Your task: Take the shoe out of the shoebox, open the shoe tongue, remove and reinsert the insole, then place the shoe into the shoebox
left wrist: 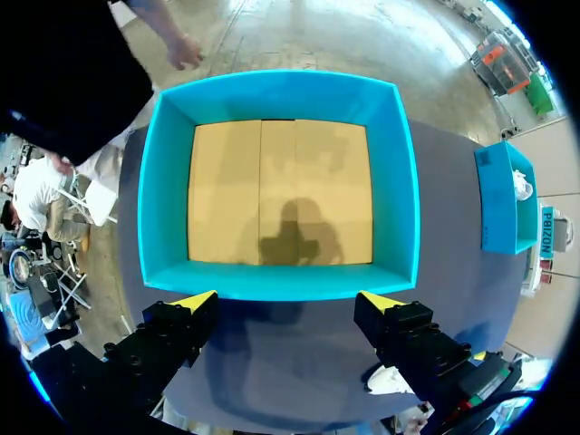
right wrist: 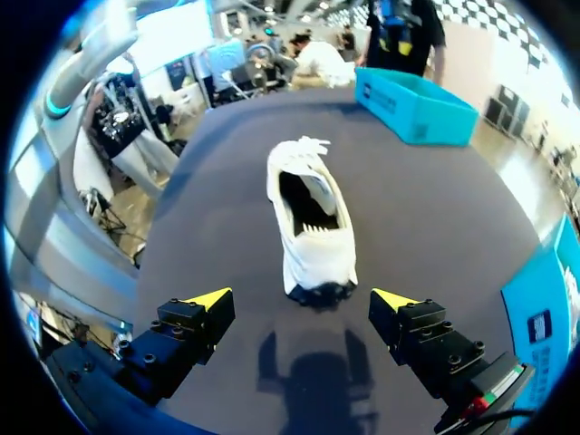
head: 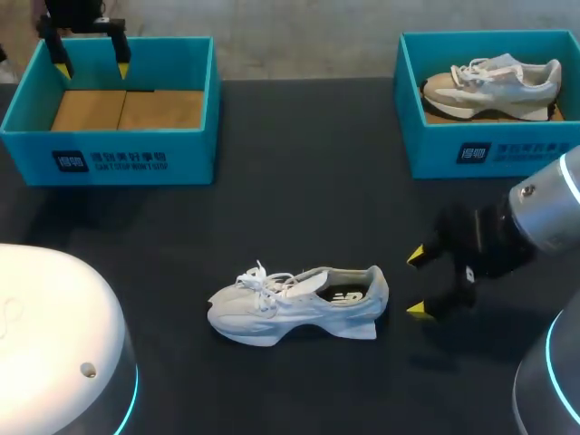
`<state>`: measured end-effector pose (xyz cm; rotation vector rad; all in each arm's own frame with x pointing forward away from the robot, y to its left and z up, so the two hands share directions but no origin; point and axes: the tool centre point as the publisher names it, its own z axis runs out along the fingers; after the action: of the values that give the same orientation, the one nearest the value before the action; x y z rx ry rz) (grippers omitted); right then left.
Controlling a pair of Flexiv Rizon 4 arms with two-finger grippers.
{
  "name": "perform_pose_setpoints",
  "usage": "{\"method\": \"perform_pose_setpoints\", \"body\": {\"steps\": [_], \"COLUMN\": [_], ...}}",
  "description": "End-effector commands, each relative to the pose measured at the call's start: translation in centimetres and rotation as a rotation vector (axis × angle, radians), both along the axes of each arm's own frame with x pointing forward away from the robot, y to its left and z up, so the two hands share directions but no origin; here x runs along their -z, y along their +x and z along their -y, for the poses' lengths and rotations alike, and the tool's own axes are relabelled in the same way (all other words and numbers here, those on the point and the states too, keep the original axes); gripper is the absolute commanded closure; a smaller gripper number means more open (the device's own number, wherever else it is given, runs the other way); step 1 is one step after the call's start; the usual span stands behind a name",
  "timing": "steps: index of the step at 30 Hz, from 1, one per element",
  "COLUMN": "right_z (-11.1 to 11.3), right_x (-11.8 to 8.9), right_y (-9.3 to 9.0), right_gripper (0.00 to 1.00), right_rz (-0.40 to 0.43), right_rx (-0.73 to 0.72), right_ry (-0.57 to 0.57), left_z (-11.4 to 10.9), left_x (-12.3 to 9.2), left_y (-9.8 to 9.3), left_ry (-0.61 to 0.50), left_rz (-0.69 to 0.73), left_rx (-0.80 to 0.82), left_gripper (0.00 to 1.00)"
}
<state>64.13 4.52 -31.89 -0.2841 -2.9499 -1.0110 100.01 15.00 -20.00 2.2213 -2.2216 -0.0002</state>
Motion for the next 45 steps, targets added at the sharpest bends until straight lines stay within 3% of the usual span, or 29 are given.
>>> {"method": "perform_pose_setpoints", "body": {"steps": [1, 24, 38, 45], "right_z": [-1.5, -2.2, -2.4, 0.0], "right_x": [2.3, 7.5, 8.0, 7.9], "right_y": [1.1, 1.8, 2.7, 2.6], "right_gripper": [0.00, 0.00, 0.00, 0.00], "right_rz": [0.009, -0.032, -0.016, 0.012], "right_rx": [-0.032, -0.008, -0.015, -0.028], "right_ry": [0.070, 0.270, 0.308, 0.394], "left_z": [0.0, 0.0, 0.0, 0.0], "left_x": [0.0, 0.0, 0.0, 0.0], "left_y": [0.0, 0.0, 0.0, 0.0], "left_ry": [0.000, 0.000, 0.000, 0.000], "left_rz": [0.000, 0.000, 0.000, 0.000], "left_rx": [0.000, 0.000, 0.000, 0.000], "left_gripper": [0.00, 0.00, 0.00, 0.00]}}
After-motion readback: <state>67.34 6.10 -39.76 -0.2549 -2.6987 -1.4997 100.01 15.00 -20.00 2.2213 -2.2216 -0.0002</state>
